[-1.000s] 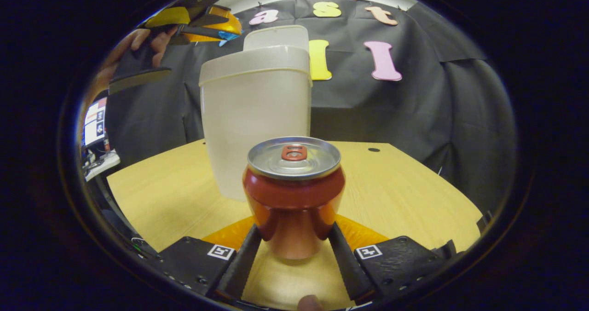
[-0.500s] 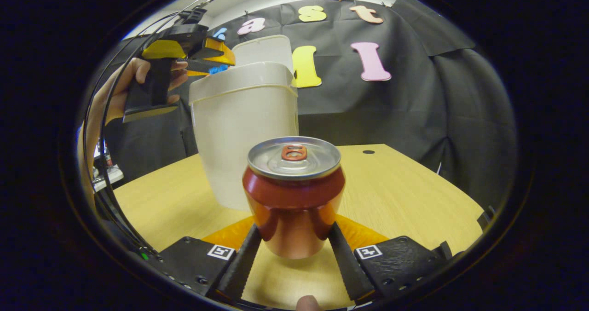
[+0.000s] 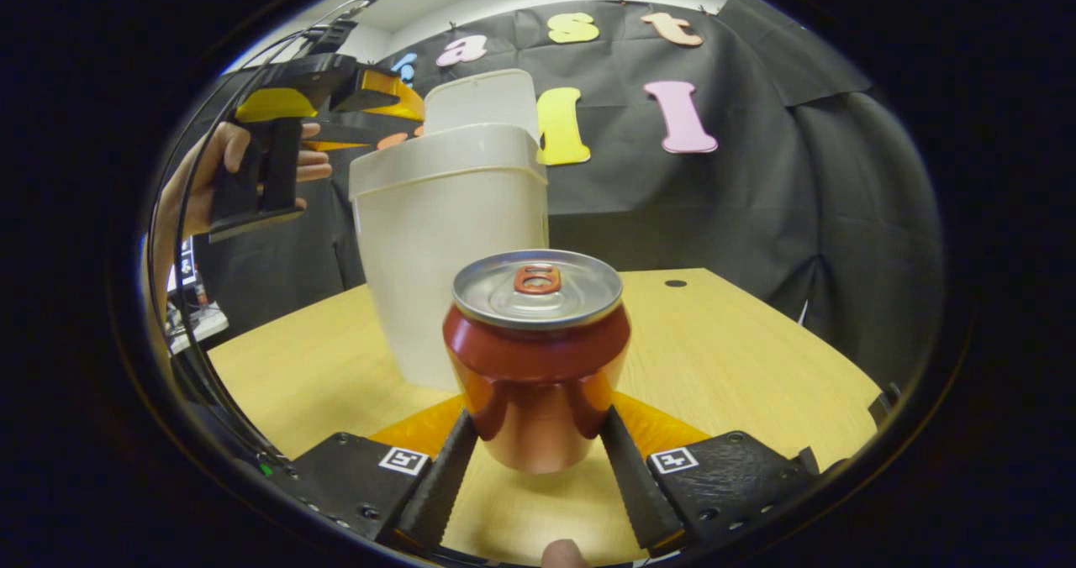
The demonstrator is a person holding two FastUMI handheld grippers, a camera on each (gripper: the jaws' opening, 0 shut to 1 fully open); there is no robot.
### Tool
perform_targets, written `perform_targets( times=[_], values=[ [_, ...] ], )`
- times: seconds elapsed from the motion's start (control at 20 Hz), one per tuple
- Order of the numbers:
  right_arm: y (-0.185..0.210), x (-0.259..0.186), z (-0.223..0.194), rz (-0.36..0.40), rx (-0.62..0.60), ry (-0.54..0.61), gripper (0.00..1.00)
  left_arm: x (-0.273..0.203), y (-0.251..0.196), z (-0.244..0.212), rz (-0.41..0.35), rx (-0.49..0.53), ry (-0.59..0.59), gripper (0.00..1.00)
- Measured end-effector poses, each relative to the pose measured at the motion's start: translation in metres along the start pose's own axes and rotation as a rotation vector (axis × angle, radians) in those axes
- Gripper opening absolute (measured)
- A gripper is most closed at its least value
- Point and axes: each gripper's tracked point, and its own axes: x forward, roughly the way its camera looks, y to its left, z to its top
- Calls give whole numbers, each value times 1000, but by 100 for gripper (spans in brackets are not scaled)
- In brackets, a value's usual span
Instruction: Press the lid of the desktop garbage bin to open it, pick up the crumpled paper on the desktop and throw it into the bin, then pick up the pop can on the desktop and drop it into the bin, and finally close the garbage bin lid.
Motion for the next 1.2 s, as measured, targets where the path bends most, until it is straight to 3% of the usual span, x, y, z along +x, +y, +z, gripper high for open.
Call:
perform_targets(
  times=[0.45, 1.2],
  values=[
    [-9, -10, 68, -20, -56, -98, 80, -47, 41, -17, 51, 12, 26, 99],
    [16, -2, 206, 37, -126, -255, 80, -102, 70, -73, 113, 27, 82, 99]
  ],
)
